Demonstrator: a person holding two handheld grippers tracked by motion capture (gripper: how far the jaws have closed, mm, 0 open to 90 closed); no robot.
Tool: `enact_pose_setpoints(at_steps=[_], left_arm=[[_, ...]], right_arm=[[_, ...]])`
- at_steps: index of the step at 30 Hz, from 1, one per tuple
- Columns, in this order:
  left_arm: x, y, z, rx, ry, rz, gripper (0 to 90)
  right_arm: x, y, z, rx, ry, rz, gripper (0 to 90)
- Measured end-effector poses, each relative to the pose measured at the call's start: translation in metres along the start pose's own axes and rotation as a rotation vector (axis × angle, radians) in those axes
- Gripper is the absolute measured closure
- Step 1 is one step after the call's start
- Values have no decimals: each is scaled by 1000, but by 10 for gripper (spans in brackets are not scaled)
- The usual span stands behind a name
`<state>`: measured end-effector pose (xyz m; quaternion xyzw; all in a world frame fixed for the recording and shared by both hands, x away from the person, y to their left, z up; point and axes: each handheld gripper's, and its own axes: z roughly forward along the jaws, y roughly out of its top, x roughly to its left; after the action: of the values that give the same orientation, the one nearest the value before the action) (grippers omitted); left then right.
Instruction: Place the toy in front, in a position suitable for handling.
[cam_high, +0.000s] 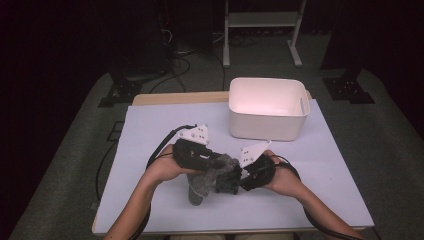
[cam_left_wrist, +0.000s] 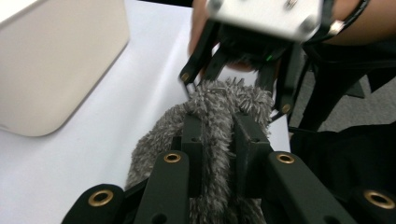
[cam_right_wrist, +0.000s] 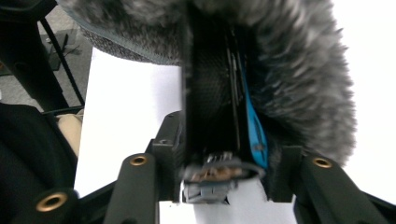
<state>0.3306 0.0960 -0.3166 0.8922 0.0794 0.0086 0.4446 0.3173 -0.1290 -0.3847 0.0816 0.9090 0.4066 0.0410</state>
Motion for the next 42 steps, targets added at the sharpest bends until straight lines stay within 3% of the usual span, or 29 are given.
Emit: enact_pose_setpoints(at_steps=[6,14,24,34,39,42], left_arm=[[0,-2,0,5,3,1,768],[5,-24,-2,-15,2,-59,768],[5,-32,-2,-5,1,-71,768],[8,-43,20,37,-17,-86,768],[7,-46,38,107,-16,-79,767],[8,-46,47,100,-31,-89,766]], right_arm=[[1,-3,-5,-1,-15,-8,573],[-1,-7,-8,-17,-9,7,574],[0,-6,-7,-9,-15,-12,573],[-1,-12,-13,0,-33,2,572],[-2,-19,-19,6,-48,7,570],[-2,-25,-23,10,-52,18,569]])
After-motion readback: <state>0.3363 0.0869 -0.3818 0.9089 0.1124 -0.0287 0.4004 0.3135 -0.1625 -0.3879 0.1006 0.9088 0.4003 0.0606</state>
